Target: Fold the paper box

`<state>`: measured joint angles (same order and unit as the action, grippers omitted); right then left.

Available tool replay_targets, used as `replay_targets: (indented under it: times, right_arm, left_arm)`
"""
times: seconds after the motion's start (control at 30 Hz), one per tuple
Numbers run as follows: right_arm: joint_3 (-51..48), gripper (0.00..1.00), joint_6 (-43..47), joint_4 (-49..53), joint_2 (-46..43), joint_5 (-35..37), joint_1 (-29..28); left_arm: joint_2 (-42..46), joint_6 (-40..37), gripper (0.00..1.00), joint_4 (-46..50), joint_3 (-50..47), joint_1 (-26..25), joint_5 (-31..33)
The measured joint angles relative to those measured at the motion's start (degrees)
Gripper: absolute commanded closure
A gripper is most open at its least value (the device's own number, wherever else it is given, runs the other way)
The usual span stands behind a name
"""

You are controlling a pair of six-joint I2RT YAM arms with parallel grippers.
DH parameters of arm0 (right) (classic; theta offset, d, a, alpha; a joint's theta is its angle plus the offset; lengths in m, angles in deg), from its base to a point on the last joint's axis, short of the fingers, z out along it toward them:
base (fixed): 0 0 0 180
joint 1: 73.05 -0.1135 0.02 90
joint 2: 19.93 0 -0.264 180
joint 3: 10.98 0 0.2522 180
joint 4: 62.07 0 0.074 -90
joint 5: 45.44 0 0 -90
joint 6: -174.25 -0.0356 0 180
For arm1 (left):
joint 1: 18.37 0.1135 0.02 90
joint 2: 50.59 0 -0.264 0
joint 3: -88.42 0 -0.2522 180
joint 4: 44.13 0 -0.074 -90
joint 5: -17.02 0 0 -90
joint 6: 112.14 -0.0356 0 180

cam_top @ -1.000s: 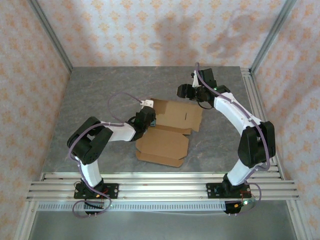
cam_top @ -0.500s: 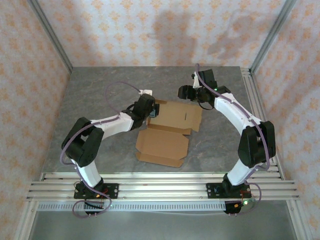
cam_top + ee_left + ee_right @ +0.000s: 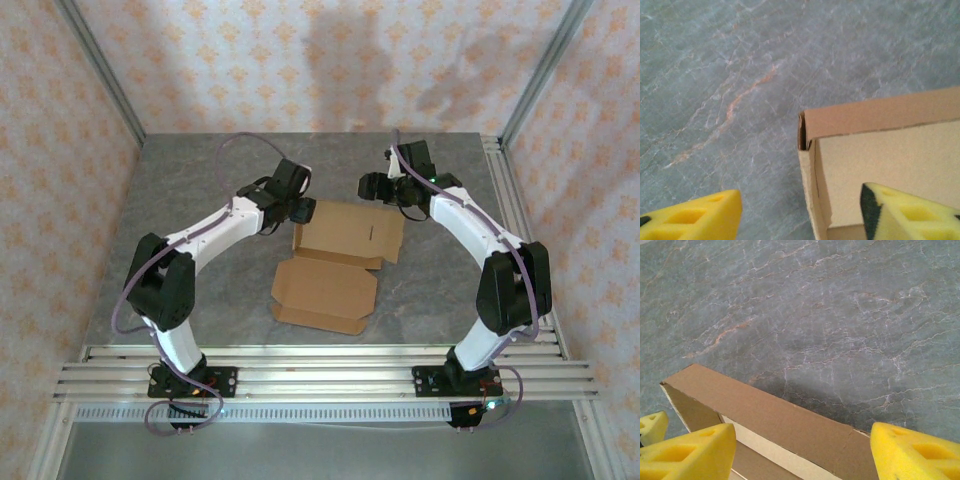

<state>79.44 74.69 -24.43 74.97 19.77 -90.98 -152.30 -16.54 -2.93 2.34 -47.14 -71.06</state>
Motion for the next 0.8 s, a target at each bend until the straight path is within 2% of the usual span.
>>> replay_targets:
  times: [0.13,0.27,0.47,0.7,0.8]
  right_arm:
    - [-0.6,0.29,0.0,-0.4,0.0,0.0,0.0]
    - [-1.2,0.29,0.0,-0.4,-0.2,0.0,0.0]
    - [-1.8,0.29,0.0,-0.4,-0.7,0.5,0.0]
    - [-2.5,0.29,0.0,-0.4,-1.9,1.0,0.0]
    - [-2.6,0.29,0.0,-0.4,-2.1,1.1,0.0]
  left_arm:
    - [-3.8,-0.1,0.56,5.1,4.1,0.0,0.1]
    - [-7.8,-0.1,0.63,8.5,7.9,0.0,0.5]
    - [-12.6,0.2,0.79,10.2,11.5,0.0,0.5]
    - [-13.6,1.3,0.99,10.7,12.5,0.0,0.1]
    - [-13.5,1.4,1.00,10.3,12.0,0.0,0.2]
